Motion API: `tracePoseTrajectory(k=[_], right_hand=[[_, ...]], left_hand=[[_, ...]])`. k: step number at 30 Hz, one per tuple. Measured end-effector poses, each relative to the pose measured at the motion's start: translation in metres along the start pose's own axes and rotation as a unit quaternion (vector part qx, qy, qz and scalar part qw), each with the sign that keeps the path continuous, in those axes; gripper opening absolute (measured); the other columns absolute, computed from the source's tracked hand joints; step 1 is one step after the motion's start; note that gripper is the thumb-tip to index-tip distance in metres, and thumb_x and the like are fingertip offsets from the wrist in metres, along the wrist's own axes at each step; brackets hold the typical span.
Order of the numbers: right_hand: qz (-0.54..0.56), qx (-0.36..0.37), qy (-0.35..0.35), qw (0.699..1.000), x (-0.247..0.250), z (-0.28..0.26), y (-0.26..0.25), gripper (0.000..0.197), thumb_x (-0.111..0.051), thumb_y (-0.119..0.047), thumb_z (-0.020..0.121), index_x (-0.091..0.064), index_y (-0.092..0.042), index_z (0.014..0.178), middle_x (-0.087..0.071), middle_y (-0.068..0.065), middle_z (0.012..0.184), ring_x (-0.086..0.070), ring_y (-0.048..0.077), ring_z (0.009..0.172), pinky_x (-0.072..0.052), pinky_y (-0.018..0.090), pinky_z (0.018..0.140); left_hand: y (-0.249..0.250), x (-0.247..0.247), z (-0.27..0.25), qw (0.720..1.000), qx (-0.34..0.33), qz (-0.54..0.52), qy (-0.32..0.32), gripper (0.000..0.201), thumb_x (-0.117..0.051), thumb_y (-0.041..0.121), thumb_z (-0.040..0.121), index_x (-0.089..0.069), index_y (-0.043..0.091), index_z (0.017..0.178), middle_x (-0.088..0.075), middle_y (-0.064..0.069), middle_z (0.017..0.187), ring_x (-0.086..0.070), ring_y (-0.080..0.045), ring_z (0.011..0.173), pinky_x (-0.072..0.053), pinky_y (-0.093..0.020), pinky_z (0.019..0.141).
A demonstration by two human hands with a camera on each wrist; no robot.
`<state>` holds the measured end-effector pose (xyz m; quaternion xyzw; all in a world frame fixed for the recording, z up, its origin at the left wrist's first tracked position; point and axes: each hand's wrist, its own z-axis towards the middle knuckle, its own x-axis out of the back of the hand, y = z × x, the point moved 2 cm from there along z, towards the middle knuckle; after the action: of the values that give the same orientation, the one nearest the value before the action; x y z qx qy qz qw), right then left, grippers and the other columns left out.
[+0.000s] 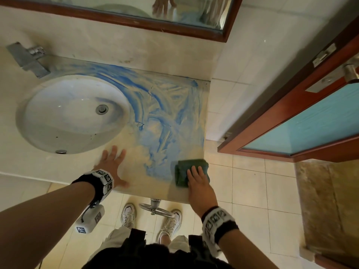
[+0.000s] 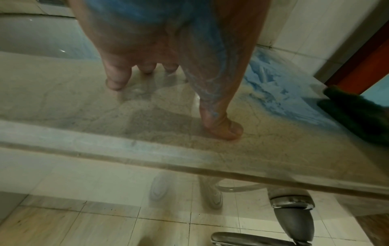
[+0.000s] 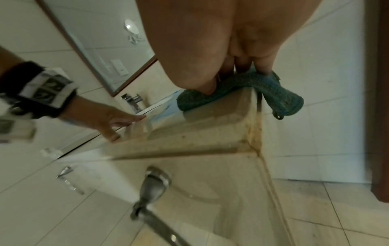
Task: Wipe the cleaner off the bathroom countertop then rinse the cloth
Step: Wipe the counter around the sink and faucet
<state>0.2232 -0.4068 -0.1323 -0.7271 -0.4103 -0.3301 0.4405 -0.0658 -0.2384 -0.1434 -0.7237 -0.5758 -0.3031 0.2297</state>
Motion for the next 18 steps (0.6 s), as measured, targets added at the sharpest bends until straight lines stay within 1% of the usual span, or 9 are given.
tracePoseTrajectory(k=[2, 3, 4, 6, 7, 10, 12, 14, 18], right_hand=[[0.011, 0.014, 0.013, 1.0, -0.004, -0.012, 0.0, 0.052, -0.04, -0.01, 0.1, -0.029, -0.012, 0.151, -0.018, 0.005, 0.16, -0.007, 0.027, 0.15, -0.011, 0.04, 0.122], [0.011, 0.019, 0.011, 1.0, -0.003, -0.007, 0.002, 0.052, -0.041, -0.009, 0.1, -0.03, -0.012, 0.151, -0.019, 0.005, 0.16, -0.008, 0.027, 0.15, -0.014, 0.041, 0.122], [0.005, 0.021, 0.001, 1.0, 0.001, 0.002, 0.005, 0.053, -0.039, -0.01, 0.1, -0.028, -0.013, 0.152, -0.017, 0.003, 0.161, -0.006, 0.026, 0.15, -0.013, 0.039, 0.122], [-0.006, 0.018, -0.01, 1.0, 0.013, 0.029, 0.011, 0.053, -0.033, -0.012, 0.102, -0.021, -0.016, 0.154, -0.01, 0.0, 0.163, 0.0, 0.022, 0.15, -0.006, 0.034, 0.122], [-0.008, 0.012, -0.006, 1.0, 0.02, 0.045, 0.014, 0.053, -0.032, -0.012, 0.103, -0.02, -0.017, 0.154, -0.01, -0.001, 0.163, 0.001, 0.02, 0.15, -0.006, 0.033, 0.122], [-0.002, -0.009, 0.005, 1.0, 0.037, 0.086, 0.017, 0.051, -0.031, -0.013, 0.103, -0.024, -0.016, 0.154, -0.014, 0.0, 0.162, -0.003, 0.022, 0.15, -0.011, 0.034, 0.121], [0.009, -0.019, 0.005, 1.0, 0.04, 0.094, 0.015, 0.049, -0.031, -0.014, 0.104, -0.026, -0.015, 0.153, -0.016, 0.002, 0.162, -0.004, 0.024, 0.15, -0.013, 0.035, 0.121], [0.021, -0.028, 0.008, 0.999, 0.035, 0.081, 0.012, 0.048, -0.031, -0.015, 0.105, -0.026, -0.015, 0.153, -0.014, 0.002, 0.162, -0.004, 0.023, 0.15, -0.013, 0.034, 0.121], [0.036, -0.024, 0.012, 0.999, 0.006, 0.018, 0.008, 0.05, -0.032, -0.017, 0.104, -0.025, -0.018, 0.153, -0.012, -0.001, 0.163, 0.0, 0.019, 0.151, -0.016, 0.029, 0.119]], left_hand=[[0.0, 0.0, -0.001, 1.0, 0.002, -0.004, -0.003, 0.139, -0.082, 0.063, 0.057, 0.018, 0.035, 0.151, 0.03, 0.001, 0.157, 0.019, -0.033, 0.146, -0.015, -0.054, 0.118], [0.0, 0.0, -0.001, 1.0, 0.002, -0.003, -0.004, 0.139, -0.082, 0.063, 0.057, 0.018, 0.035, 0.151, 0.03, 0.001, 0.157, 0.019, -0.033, 0.146, -0.015, -0.054, 0.118], [0.001, 0.001, -0.002, 1.0, 0.001, -0.002, -0.004, 0.139, -0.082, 0.063, 0.058, 0.018, 0.035, 0.151, 0.03, 0.001, 0.157, 0.019, -0.033, 0.146, -0.014, -0.054, 0.118], [0.001, 0.001, -0.002, 1.0, 0.0, -0.006, -0.004, 0.139, -0.081, 0.063, 0.058, 0.018, 0.035, 0.151, 0.031, 0.002, 0.157, 0.019, -0.033, 0.146, -0.014, -0.054, 0.118], [0.001, 0.002, -0.003, 1.0, 0.001, -0.007, -0.004, 0.138, -0.081, 0.063, 0.058, 0.018, 0.036, 0.151, 0.031, 0.002, 0.157, 0.019, -0.033, 0.146, -0.014, -0.055, 0.118], [0.002, 0.003, -0.005, 1.0, 0.003, -0.005, -0.006, 0.137, -0.081, 0.062, 0.06, 0.019, 0.035, 0.15, 0.031, 0.002, 0.157, 0.02, -0.032, 0.146, -0.014, -0.054, 0.118], [0.003, 0.005, -0.007, 1.0, 0.003, -0.004, -0.007, 0.138, -0.081, 0.062, 0.06, 0.019, 0.035, 0.15, 0.031, 0.001, 0.157, 0.02, -0.032, 0.146, -0.014, -0.054, 0.118], [0.003, 0.005, -0.008, 1.0, 0.002, -0.004, -0.008, 0.138, -0.081, 0.062, 0.06, 0.02, 0.035, 0.15, 0.031, 0.001, 0.157, 0.02, -0.032, 0.146, -0.014, -0.054, 0.118], [0.003, 0.005, -0.008, 1.0, 0.002, -0.012, -0.005, 0.138, -0.081, 0.062, 0.059, 0.019, 0.036, 0.15, 0.031, 0.003, 0.157, 0.02, -0.031, 0.146, -0.013, -0.054, 0.118]])
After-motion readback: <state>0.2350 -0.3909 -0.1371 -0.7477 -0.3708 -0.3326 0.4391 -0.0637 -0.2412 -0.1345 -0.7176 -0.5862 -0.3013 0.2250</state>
